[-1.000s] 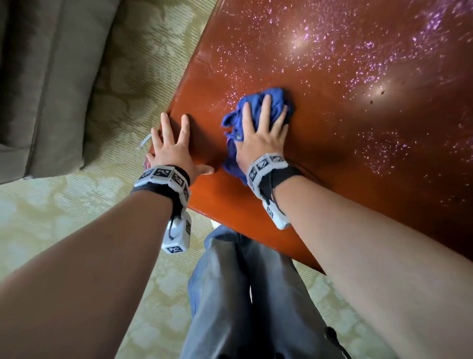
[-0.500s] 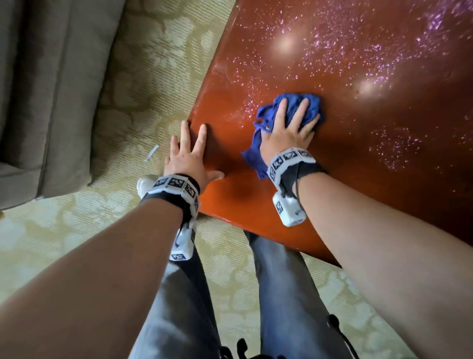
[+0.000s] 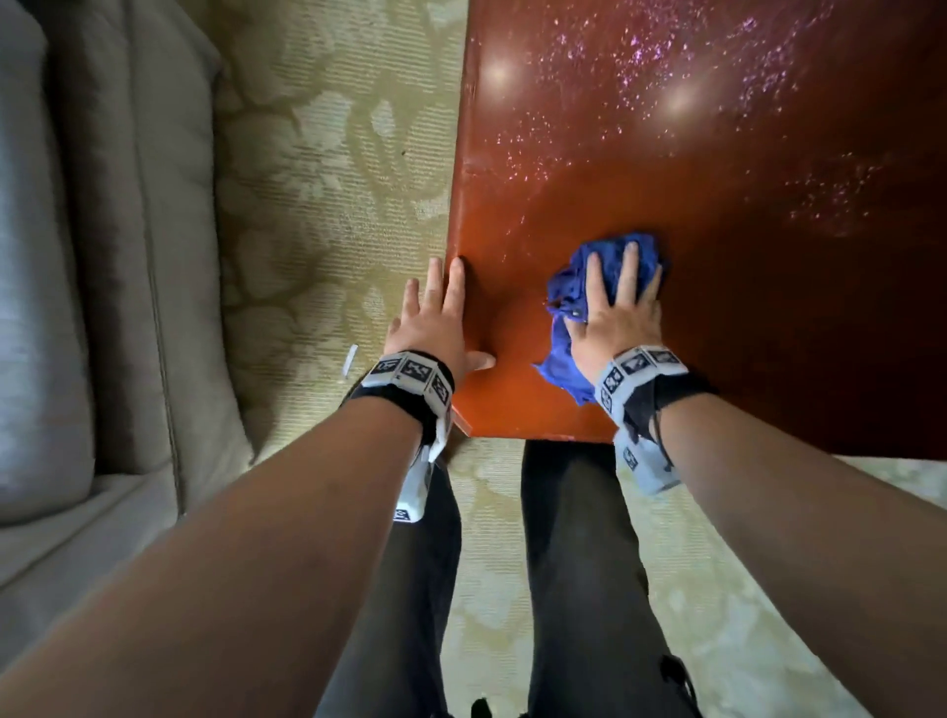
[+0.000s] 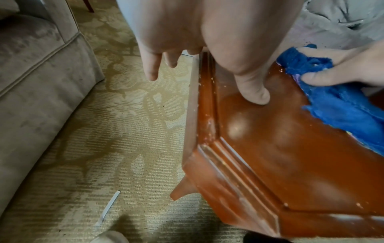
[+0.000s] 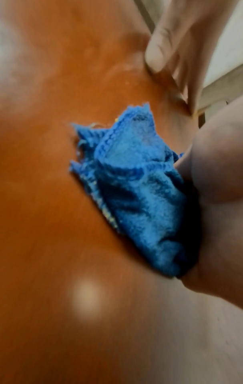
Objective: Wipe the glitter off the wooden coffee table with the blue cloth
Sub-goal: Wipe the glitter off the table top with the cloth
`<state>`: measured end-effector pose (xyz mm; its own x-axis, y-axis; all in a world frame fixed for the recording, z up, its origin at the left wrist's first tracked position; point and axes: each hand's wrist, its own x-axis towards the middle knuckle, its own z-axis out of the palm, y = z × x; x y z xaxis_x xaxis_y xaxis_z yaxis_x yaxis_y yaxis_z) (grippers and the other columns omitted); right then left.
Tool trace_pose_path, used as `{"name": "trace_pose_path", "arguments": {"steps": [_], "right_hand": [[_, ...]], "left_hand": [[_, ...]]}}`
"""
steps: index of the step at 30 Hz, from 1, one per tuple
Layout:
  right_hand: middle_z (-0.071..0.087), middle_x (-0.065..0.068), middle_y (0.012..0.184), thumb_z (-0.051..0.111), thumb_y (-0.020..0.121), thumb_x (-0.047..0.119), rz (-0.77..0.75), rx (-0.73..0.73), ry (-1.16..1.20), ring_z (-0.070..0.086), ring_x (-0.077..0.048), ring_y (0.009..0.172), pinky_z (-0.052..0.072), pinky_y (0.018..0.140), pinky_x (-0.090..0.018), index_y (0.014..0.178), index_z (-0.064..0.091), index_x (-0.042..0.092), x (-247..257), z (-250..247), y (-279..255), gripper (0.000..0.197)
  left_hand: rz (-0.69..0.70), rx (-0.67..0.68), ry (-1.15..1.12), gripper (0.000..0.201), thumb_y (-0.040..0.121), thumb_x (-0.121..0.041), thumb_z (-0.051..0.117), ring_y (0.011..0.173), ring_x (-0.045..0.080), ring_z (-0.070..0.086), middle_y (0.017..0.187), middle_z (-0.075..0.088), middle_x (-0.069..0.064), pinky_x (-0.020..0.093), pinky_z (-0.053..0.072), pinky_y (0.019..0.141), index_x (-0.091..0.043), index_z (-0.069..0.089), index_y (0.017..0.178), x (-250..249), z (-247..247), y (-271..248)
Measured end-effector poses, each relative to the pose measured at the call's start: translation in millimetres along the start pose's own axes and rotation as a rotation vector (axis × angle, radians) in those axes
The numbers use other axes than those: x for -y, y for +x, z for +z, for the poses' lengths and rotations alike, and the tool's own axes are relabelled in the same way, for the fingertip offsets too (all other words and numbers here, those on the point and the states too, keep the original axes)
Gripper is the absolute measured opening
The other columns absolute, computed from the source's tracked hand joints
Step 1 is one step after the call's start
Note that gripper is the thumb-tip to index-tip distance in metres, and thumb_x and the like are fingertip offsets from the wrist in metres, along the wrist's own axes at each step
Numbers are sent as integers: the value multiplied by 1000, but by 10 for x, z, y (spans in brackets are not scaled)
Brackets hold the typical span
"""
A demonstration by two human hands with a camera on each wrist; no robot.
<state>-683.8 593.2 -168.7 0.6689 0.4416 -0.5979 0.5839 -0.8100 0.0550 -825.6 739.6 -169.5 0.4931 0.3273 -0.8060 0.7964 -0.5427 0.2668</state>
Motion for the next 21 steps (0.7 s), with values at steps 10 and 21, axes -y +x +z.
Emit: {"name": "trace_pose_path", "arguments": {"steps": [10, 21], "right_hand": [[-19, -13, 156, 41, 93, 50, -24, -91, 64, -10, -49, 139, 10, 113, -56, 149, -5, 30, 594, -152, 271, 76], [-10, -16, 157, 58, 86, 43, -276, -73, -35, -7, -52, 138, 12, 111, -61, 150, 10, 33, 559, -59, 75, 81]], "left_hand": [[-70, 34, -208, 129, 72, -55, 75, 149, 20, -3, 162, -2, -6, 45, 19, 118, -28, -27, 147, 164, -6, 56], [-188, 78, -243, 132, 67, -66, 72, 120, 30, 55, 151, 35, 14, 37, 53, 81, -32, -27, 147, 157, -61, -1]]}}
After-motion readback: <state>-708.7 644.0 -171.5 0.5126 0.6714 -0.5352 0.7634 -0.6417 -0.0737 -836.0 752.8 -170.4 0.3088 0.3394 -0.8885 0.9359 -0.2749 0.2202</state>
